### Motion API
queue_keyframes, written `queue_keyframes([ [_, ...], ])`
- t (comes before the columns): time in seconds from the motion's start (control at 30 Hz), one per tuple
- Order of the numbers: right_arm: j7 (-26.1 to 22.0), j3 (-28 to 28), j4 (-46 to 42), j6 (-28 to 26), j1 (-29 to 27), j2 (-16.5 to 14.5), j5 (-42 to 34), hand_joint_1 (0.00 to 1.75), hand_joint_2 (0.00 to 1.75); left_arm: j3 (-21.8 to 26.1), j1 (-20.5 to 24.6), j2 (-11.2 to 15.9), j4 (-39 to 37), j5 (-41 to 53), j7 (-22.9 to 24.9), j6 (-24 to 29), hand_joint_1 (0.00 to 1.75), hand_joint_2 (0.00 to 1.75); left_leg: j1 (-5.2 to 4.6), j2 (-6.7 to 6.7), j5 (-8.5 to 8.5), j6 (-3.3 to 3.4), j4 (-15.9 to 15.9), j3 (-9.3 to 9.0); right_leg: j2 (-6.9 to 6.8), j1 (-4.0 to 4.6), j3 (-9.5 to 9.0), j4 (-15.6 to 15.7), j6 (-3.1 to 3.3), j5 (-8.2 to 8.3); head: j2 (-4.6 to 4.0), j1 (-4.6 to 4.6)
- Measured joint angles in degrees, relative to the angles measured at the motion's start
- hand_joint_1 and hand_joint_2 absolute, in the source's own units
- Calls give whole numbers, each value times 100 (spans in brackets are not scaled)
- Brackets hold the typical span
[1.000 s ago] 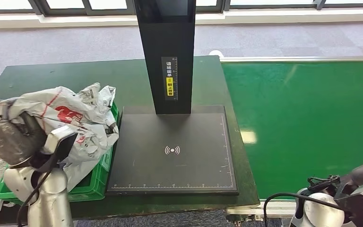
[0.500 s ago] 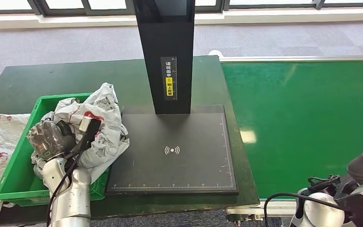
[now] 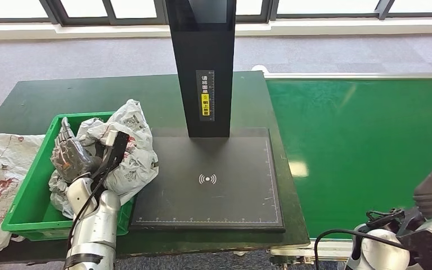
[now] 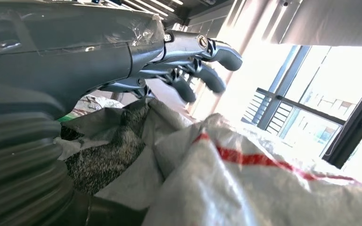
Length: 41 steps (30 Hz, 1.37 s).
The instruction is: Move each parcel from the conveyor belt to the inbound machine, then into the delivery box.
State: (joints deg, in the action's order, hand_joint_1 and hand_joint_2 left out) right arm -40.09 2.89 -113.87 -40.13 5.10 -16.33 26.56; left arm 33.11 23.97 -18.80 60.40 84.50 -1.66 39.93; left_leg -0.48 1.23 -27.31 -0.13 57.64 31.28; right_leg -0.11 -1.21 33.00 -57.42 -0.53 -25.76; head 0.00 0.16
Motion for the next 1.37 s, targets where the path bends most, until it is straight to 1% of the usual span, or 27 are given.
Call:
queue_keyframes([
  [0.17,1,0,-1,0,0,0,-2,0,175,3,43,2,-102,20,29,0,0,175,0,0,-7,-2,0,-53,1,-1,-37,-2,-12,16,0,-1],
  [0.3,1,0,-1,0,1,0,-2,0,175,66,22,-23,-31,-112,-219,8,0,0,0,-1,-16,-4,-3,-60,3,-1,-43,-4,-8,9,0,1],
  [0.4,2,0,2,0,1,0,-10,0,175,119,-89,-42,241,-583,-563,15,0,0,0,-15,-34,-13,-8,-39,17,0,-48,-4,1,-4,0,1],
  [0.5,4,0,12,0,2,0,-22,0,175,131,-300,-58,750,-1432,-1079,16,0,0,1,-34,-47,-20,-10,-45,38,0,-45,-6,5,-10,0,0],
  [0.67,4,2,31,0,1,0,-55,0,175,133,-712,-76,1569,-3098,-2183,17,0,0,1,-46,-50,-24,-16,-86,48,1,-25,-8,8,-12,0,-1],
  [0.83,4,15,44,0,1,0,-85,0,175,162,-1036,-51,2087,-4872,-3385,17,0,0,8,-45,-51,-27,-21,-64,50,8,0,-9,11,-13,0,-1],
  [0.9,4,28,50,0,0,0,-87,0,175,181,-1155,-31,2265,-5375,-3705,17,0,0,11,-43,-50,-28,-21,-50,49,12,14,-9,11,-13,0,-1],
  [1.0,4,51,72,0,-2,0,-87,0,175,191,-1280,-9,2496,-5617,-3827,17,0,0,13,-42,-49,-29,-20,-36,48,14,26,-9,13,-11,0,-1],
  [1.37,4,57,108,0,-1,0,-87,0,175,225,-1389,18,2851,-5770,-3843,17,0,0,14,-41,-48,-30,-19,-20,48,15,41,-9,14,-10,0,-1],
])
